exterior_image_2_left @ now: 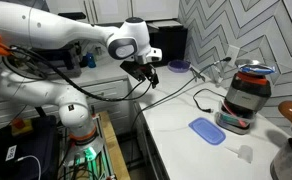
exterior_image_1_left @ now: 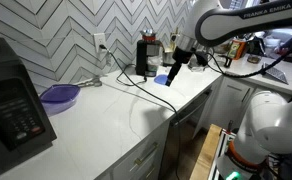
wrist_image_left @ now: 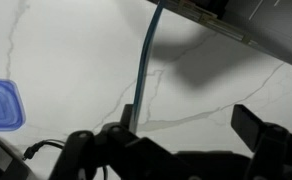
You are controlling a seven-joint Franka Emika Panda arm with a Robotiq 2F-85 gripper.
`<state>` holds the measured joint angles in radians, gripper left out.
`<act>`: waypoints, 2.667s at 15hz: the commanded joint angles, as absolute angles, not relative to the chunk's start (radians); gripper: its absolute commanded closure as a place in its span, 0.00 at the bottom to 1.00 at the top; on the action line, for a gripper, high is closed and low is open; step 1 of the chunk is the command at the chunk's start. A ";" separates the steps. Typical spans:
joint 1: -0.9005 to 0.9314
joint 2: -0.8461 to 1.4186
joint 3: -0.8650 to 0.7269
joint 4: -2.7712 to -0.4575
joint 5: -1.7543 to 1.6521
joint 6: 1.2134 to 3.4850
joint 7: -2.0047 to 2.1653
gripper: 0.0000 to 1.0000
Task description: Remove the clear bowl from the coffeemaker and place it on the left side of the counter
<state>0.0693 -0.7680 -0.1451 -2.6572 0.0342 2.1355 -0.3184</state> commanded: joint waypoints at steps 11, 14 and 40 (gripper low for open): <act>-0.064 -0.702 -0.161 -2.595 -0.191 2.315 -0.387 0.00; -0.138 -0.620 -0.157 -2.546 -0.349 2.352 -0.408 0.00; -0.183 -0.025 -0.158 -2.188 -0.715 2.636 -0.422 0.00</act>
